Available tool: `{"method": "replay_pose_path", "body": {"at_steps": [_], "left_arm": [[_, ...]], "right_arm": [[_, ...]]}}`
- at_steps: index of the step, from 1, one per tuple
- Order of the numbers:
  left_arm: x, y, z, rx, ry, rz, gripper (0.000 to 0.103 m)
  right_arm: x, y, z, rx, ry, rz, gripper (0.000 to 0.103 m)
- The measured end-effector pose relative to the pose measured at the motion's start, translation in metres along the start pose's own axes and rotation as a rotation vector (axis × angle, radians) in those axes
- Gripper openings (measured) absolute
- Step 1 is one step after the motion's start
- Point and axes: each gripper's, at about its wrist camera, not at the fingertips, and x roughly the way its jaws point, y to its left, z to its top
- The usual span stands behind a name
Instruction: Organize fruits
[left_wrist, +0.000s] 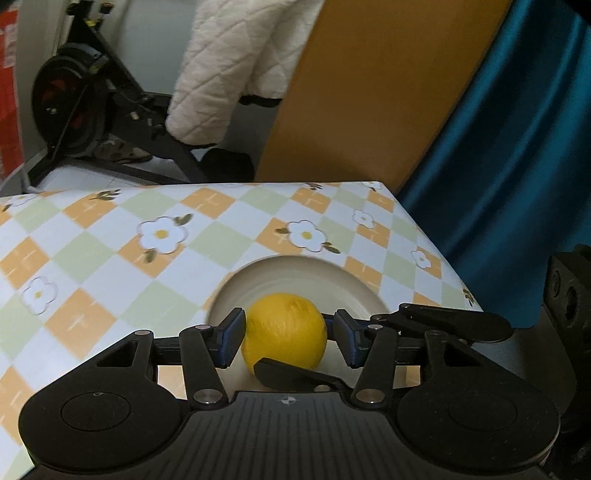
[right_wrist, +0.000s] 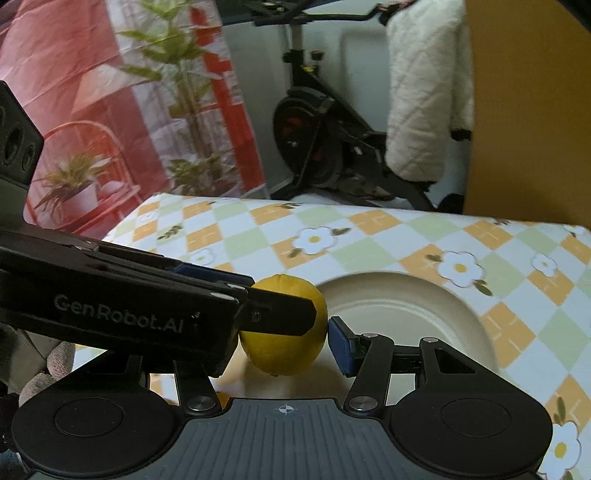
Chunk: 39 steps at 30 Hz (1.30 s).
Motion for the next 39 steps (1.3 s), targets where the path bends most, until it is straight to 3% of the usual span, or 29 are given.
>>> {"method": "replay_pose_path", "body": {"at_steps": [10, 21, 32, 39], "left_arm": [[0.037, -0.016, 0.01, 0.061, 0.04, 0.003, 0.054], [0.061, -0.013, 0.023, 0.027, 0.045, 0.02, 0.054], [0.042, -0.013, 0.025, 0.027, 0.016, 0.05, 0.055], [0.005, -0.009, 0.022, 0.037, -0.036, 0.078, 0.055]], "right_arm": [[0.018, -0.044, -0.011, 0.104, -0.004, -0.041, 0.049], [0.026, -0.067, -0.001, 0.126, -0.037, -0.051, 0.048], [0.015, -0.071, -0.001, 0.145, -0.042, -0.096, 0.047], [-0.009, -0.059, -0.001, 0.136, -0.071, -0.097, 0.047]]}}
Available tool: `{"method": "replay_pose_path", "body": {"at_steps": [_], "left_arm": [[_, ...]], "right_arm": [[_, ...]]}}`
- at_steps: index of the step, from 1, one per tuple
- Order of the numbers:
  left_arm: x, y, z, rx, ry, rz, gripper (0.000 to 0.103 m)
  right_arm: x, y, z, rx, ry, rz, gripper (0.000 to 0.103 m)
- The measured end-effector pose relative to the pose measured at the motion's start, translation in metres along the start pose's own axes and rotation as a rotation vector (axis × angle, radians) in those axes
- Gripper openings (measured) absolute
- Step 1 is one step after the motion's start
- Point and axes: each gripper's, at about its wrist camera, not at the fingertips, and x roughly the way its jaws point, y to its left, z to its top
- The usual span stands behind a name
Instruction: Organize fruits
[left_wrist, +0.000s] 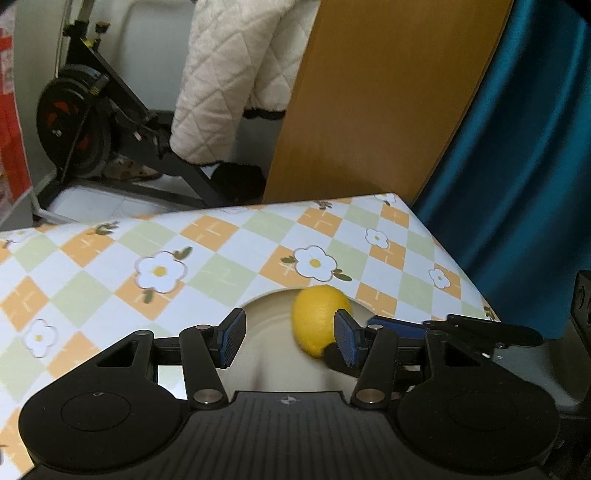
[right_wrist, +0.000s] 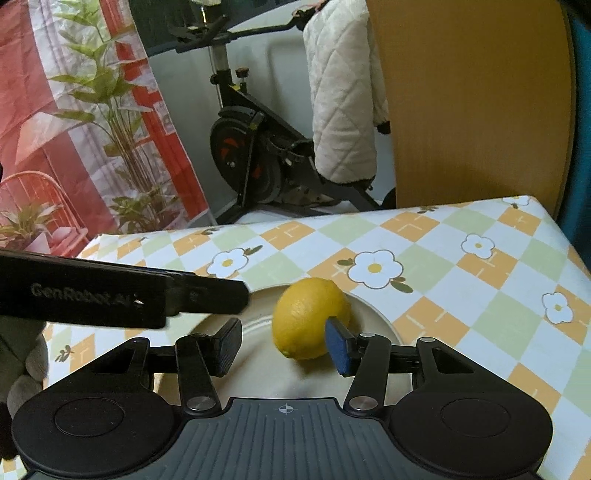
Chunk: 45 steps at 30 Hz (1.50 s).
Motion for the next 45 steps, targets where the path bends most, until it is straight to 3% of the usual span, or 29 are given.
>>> {"method": "replay_pose_path", "body": {"at_steps": [6, 16, 26, 45], "left_arm": [[-0.04, 0.016, -0.012, -0.02, -0.051, 0.038, 0.055], [-0.089, 0.054, -0.048, -0.085, -0.105, 0.165, 0.055], [-0.101, 0.063, -0.075, -0.144, -0.149, 0.255, 0.055], [-0.094, 0.067, -0.103, -0.195, -0.109, 0.293, 0.055]], "right_arm": [[-0.024, 0.012, -0.008, 0.0, -0.018, 0.015, 0.047], [-0.047, 0.031, -0.03, -0.034, 0.008, 0.041, 0.042], [-0.062, 0.036, -0.047, -0.079, 0.043, 0.035, 0.038], [-0.079, 0.012, -0.096, -0.053, 0.158, 0.012, 0.037]]}}
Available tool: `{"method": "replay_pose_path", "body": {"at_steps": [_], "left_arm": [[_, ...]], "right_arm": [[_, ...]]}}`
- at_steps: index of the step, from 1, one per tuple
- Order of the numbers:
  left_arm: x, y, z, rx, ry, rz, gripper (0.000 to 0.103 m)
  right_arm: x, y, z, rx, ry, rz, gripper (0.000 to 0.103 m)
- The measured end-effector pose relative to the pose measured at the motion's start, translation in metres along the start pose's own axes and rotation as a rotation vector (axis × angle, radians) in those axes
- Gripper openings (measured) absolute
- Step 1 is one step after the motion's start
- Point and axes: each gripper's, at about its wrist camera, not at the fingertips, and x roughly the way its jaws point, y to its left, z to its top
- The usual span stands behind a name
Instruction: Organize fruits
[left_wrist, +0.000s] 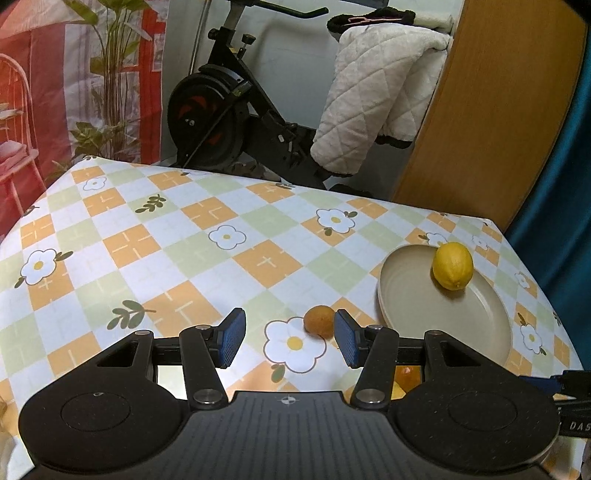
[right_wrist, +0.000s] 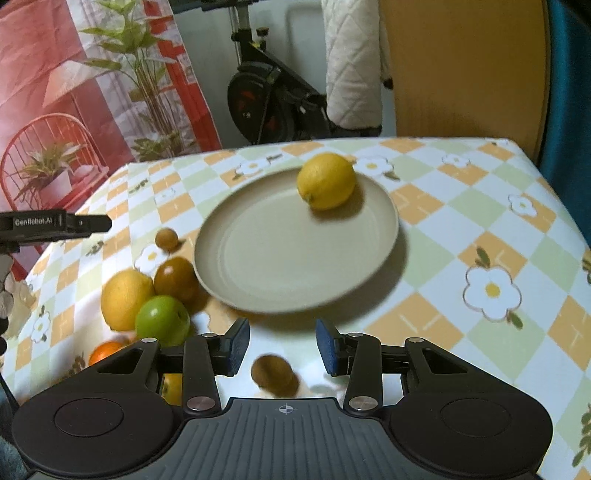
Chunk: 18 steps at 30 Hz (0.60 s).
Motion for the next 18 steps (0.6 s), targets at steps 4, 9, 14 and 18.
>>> {"method": "replay_pose_path", "body": {"at_steps": [4, 9, 14, 18], "left_arm": [[0.002, 0.001, -0.003, -0.007, 0.008, 0.003, 0.055], [0.002, 0.001, -0.006, -0.011, 0.015, 0.008, 0.055], [0.004, -0.001, -0.007, -0.011, 0.02, 0.009, 0.055], [0.005, -0.003, -0.009, -0.006, 0.027, 0.008, 0.055]], "right_arm": [[0.004, 0.001, -0.006, -0.006, 0.03, 0.007, 0.036], [0.009, 0.003, -0.008, -0.021, 0.051, 0.017, 0.033], [0.013, 0.005, -0.01, -0.034, 0.07, 0.018, 0.031], [0.015, 0.005, -0.012, -0.032, 0.072, 0.024, 0.028]]}}
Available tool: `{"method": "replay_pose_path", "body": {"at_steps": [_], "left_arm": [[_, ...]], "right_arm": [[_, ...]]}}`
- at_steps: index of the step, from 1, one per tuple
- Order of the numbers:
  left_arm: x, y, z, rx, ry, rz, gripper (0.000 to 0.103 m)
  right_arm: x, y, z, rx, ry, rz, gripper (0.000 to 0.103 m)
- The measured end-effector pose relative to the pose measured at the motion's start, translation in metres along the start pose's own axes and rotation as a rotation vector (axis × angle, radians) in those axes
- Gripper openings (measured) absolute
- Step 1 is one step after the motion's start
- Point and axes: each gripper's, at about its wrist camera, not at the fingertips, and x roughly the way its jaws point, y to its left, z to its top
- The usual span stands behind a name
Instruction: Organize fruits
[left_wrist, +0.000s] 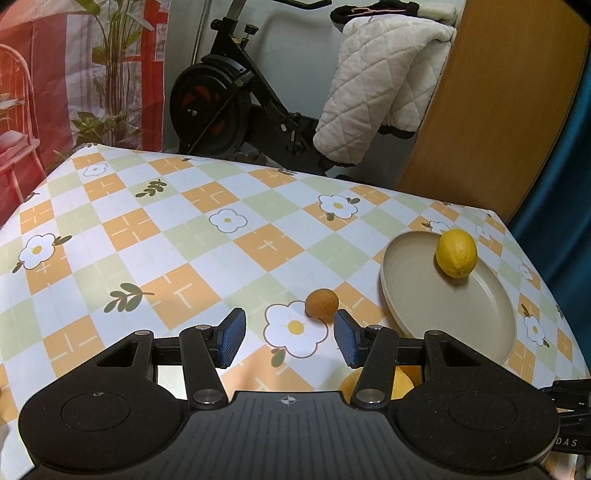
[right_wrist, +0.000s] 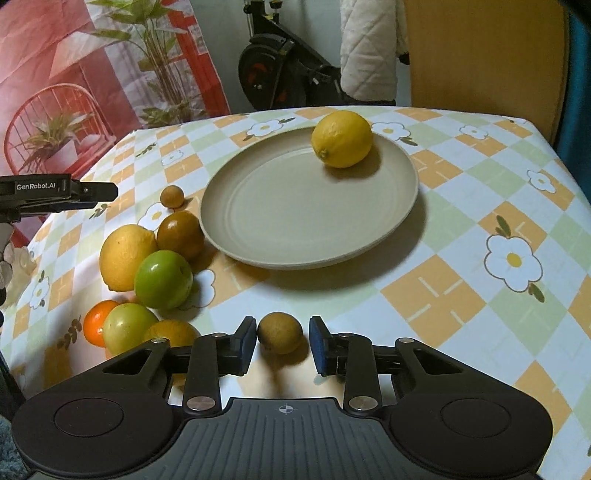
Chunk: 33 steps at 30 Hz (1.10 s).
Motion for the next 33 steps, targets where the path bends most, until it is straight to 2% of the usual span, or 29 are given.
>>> {"method": "replay_pose_path", "body": {"at_steps": [7, 13, 27, 33], "left_arm": [[-0.001, -0.001, -0.002, 0.001, 0.002, -0.002, 0.055], [-0.001, 0.001, 0.0, -0.008, -0.001, -0.007, 0.055], [0.007, 0.001, 0.032, 0.036, -0.06, 0.01, 0.055], [0.039, -0.007, 0.034, 0.087, -0.002, -0.013, 0.053]], "right_arm": [[-0.003, 0.001, 0.001, -0.015, -0.02, -0.018, 0.025], [-0.017, 0.004, 0.009, -0.046, -0.076, -0.044, 0.024], [-0.021, 0.0, 0.068, -0.114, -0.236, -0.097, 0.024], [-0.009, -0.01, 0.082, -0.079, -0.256, -0.103, 0.024]]}}
